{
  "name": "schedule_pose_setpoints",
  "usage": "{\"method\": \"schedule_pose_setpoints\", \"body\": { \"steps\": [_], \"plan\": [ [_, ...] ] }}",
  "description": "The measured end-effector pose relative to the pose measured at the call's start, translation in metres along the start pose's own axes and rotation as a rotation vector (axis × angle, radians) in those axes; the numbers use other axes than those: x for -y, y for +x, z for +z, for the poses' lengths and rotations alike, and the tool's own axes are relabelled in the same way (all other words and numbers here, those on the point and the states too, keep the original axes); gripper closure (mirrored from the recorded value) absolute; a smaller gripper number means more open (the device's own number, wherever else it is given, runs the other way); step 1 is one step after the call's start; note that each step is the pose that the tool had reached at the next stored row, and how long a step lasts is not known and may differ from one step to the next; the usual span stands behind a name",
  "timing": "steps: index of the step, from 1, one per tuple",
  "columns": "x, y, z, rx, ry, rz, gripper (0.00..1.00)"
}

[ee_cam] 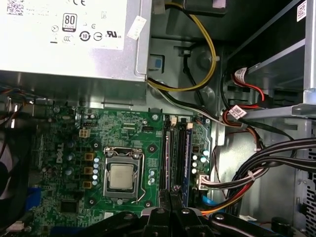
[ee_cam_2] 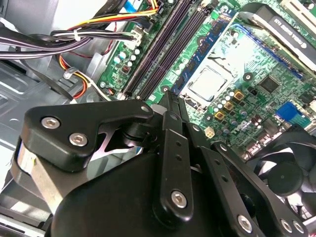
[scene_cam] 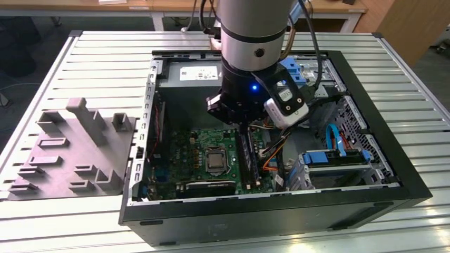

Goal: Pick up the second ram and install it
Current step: 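Insert the second ram into the second slot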

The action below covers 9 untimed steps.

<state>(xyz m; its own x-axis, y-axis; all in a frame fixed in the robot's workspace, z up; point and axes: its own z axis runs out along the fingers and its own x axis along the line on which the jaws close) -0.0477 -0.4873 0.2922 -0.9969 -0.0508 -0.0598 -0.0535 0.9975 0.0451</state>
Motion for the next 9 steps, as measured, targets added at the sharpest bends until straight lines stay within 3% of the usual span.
{"method": "schedule_pose_setpoints", "body": {
  "steps": [9],
  "plan": [
    [0.0001,-0.0019,0.0068,0.0003,-0.0051,0.001,0.89]
  ]
}}
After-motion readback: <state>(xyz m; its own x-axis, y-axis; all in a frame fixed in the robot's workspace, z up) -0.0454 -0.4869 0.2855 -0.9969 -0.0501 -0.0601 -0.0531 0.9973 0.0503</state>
